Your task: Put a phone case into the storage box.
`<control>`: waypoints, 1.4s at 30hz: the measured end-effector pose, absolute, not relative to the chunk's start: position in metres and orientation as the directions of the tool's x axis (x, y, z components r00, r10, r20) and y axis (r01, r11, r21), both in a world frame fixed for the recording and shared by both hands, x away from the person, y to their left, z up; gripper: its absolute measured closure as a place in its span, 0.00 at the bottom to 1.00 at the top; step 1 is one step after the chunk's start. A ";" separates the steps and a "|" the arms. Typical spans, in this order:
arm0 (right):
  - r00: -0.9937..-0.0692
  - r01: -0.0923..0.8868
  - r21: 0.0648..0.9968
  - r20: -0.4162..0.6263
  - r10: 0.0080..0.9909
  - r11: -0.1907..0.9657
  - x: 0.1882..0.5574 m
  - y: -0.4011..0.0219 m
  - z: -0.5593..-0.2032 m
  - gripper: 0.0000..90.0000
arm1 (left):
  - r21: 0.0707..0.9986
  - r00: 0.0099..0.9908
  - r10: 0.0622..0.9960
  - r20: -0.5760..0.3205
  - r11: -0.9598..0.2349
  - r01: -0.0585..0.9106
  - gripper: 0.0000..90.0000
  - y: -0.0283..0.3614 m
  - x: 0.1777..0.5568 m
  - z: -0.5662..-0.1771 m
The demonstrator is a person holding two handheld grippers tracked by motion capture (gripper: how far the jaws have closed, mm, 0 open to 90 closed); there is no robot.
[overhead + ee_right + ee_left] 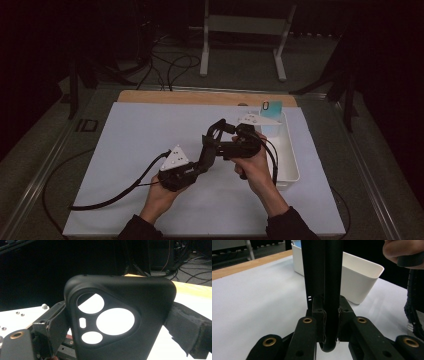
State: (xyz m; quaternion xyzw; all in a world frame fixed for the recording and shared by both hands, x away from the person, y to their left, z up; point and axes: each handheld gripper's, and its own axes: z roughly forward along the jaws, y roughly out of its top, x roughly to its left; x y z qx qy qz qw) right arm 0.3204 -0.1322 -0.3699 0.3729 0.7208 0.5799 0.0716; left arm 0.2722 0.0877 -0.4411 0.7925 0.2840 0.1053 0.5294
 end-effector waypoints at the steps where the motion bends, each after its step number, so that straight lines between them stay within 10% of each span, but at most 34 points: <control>1: -0.711 0.454 0.890 0.332 0.620 0.044 0.321 -0.133 -0.370 0.11 | 0.900 0.820 0.556 -0.138 -0.276 0.338 0.90 0.088 0.272 -0.441; 18: -0.718 0.416 0.904 0.260 0.645 0.098 0.315 -0.126 -0.368 0.16 | 0.883 0.814 0.562 -0.151 -0.294 0.367 0.89 0.084 0.274 -0.446; 42: -0.702 0.418 0.903 0.254 0.666 0.097 0.317 -0.140 -0.369 0.16 | 0.881 0.703 0.706 -0.086 -0.276 0.385 0.22 0.106 0.272 -0.438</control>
